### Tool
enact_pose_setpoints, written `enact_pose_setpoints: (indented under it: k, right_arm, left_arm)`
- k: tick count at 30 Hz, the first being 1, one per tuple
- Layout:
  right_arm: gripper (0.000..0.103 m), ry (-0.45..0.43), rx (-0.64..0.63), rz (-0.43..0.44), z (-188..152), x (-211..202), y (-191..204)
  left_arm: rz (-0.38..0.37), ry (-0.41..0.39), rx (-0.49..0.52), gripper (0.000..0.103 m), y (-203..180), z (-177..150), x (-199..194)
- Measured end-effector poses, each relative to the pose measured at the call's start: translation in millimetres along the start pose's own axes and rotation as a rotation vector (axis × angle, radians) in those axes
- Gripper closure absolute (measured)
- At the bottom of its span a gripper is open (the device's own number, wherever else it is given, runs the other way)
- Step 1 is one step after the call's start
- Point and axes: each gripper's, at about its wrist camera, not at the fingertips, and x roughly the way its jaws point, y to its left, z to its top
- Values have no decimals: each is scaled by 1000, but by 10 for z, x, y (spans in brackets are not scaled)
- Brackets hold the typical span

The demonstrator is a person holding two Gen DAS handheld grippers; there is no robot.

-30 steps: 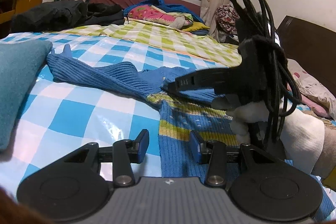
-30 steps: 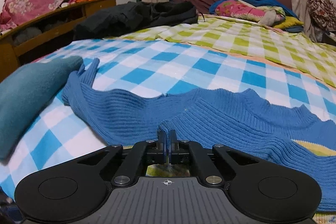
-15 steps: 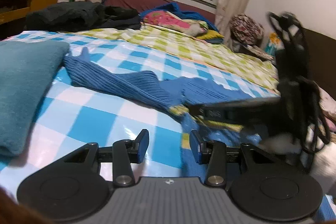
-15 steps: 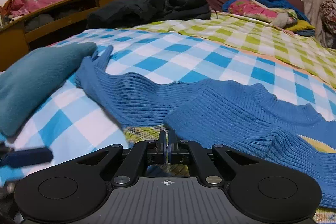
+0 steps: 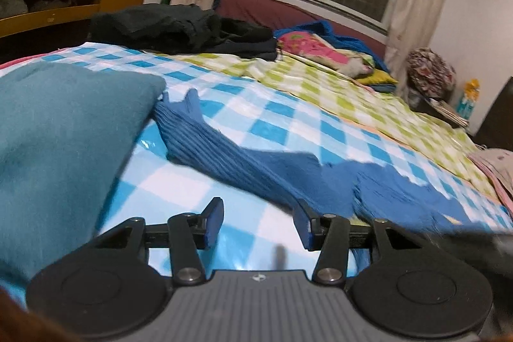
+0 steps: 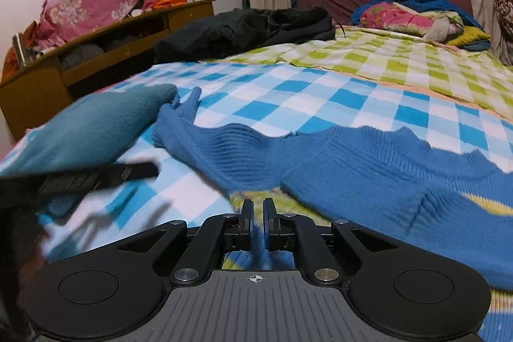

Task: Fold small clothes
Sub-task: 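Grasp the other sleeve cuff with the left tool, then carry the sleeve with the left tool across the sweater toward the right tool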

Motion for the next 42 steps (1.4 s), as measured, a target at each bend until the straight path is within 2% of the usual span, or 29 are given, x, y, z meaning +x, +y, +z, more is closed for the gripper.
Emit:
enact_pose_setpoints:
  k: [5,8,14,16,18,19,22,25,28,31,34,36,38,42]
  right_arm:
    - [93,-5,55,18,-124,-131,-90]
    - [93,-7,89,32,-154,-151,-169]
    - [93,-20,145,65,-184,-144,-283]
    - [93,-26,157,72,-190,-157,-313]
    - [93,-32,165,75,-192,-175,-337]
    - [93,-35,168,77,-194,-191,-350]
    - [93,-48,180,76,-190,-242,-376]
    - [93,-64,196,71,-183,-289,-419]
    - [93,-72,219,57,-171,-308,-469]
    - [93,-77,247,26,-173,-344,-544]
    - [93,-76,290,10,-186,-384,-668]
    - [93,-73,321,5,-188,-384,-752]
    - [93,-65,362,13,-181,-360,-827]
    - [92,-49,389,29,-112,-266,-859]
  left_arm:
    - [74,9,-67,44,115,340,331]
    - [145,12,-140,43,254,561,566]
    - [227,57,-238,43,411,768,966]
    - [255,49,-248,53,437,786,1009]
    - [285,44,-251,77,449,801,1032]
    - [285,43,-257,84,465,812,1039]
    - [265,24,-273,90,447,839,1000]
    - [208,-31,-198,90,227,859,852]
    - [70,-67,-65,90,-171,808,675]
    - [-113,-71,68,90,-570,615,458]
    - [-216,-45,208,90,-880,289,295]
    - [-252,-10,273,90,-985,72,243]
    - [-254,20,319,90,-1016,-99,229]
    - [-230,40,301,90,-906,-236,181]
